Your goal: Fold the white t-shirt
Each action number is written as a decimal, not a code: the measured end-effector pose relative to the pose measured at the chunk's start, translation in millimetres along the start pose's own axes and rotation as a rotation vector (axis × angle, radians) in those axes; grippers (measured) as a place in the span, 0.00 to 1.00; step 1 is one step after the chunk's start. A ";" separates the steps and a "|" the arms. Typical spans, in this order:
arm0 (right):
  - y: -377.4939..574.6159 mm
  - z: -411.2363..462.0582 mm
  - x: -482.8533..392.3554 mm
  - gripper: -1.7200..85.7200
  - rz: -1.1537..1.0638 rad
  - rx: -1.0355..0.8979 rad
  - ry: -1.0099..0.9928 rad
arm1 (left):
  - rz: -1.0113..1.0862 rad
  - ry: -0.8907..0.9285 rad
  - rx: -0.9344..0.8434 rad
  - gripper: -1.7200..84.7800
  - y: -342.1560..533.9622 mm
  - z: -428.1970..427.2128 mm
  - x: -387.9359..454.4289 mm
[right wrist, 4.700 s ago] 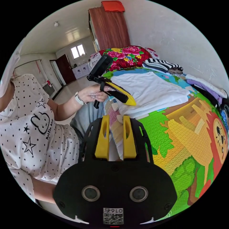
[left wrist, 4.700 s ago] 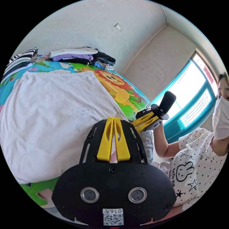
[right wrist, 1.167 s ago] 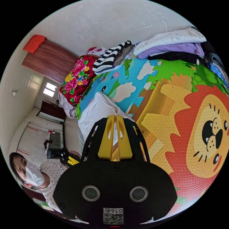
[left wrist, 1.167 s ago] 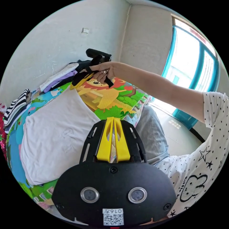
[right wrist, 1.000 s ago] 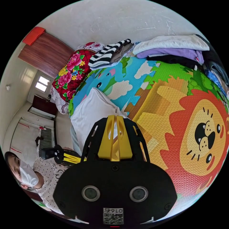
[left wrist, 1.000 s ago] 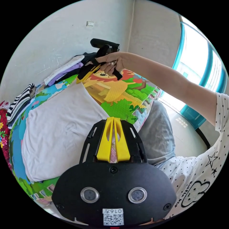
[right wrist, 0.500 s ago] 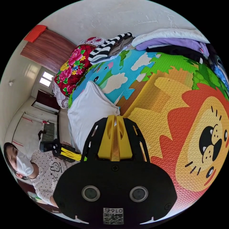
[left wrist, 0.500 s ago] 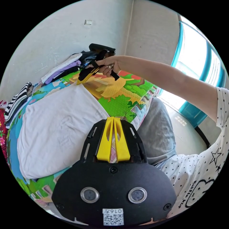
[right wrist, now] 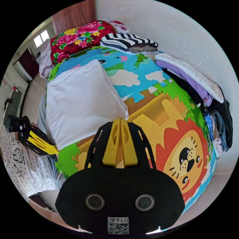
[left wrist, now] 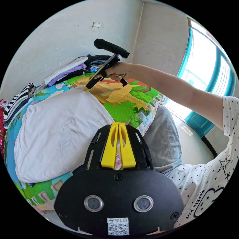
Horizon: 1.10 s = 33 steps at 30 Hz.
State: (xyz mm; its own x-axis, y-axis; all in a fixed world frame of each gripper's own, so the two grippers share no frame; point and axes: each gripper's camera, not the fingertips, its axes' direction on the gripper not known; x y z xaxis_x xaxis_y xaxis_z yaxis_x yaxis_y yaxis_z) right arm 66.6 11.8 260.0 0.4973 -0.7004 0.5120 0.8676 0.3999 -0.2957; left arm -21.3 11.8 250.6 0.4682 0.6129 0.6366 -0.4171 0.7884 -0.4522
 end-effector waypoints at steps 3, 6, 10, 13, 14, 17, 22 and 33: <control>-1.6 -4.9 -9.5 0.01 0.052 -0.013 -0.016 | 0.001 -0.004 0.028 0.01 15.4 -1.5 -2.2; 0.4 -16.4 -37.7 0.01 0.045 0.014 0.148 | -0.021 0.015 0.059 0.01 30.3 -13.4 -4.1; 5.5 4.2 -75.0 0.01 -0.019 -0.094 0.257 | -0.078 -0.135 0.152 0.01 55.1 -54.0 -20.5; 14.3 -10.6 -88.3 0.01 0.083 -0.001 0.268 | -0.222 -0.370 0.186 0.01 86.1 -98.8 -66.9; 18.6 -24.3 -100.1 0.01 0.103 0.062 0.256 | -0.286 -0.427 0.180 0.01 100.4 -113.6 -89.9; 29.6 -59.5 -165.9 0.01 -0.015 0.248 0.184 | -0.380 -0.398 0.157 0.01 129.7 -135.6 -138.0; 47.0 -53.4 -298.9 0.01 -0.251 0.215 0.158 | -0.381 -0.391 0.062 0.01 153.2 -118.5 -167.2; 120.0 -24.0 -370.9 0.02 -0.159 0.140 0.251 | -0.469 -0.230 0.161 0.01 217.6 -140.3 -186.0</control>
State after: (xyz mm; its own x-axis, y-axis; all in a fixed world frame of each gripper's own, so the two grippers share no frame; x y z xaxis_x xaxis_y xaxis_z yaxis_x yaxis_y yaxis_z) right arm -13.8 305.4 15.3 0.3543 -0.8777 0.3228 0.9350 0.3387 -0.1052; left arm -89.9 77.0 -53.9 0.4580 0.1555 0.8752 -0.3271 0.9450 0.0033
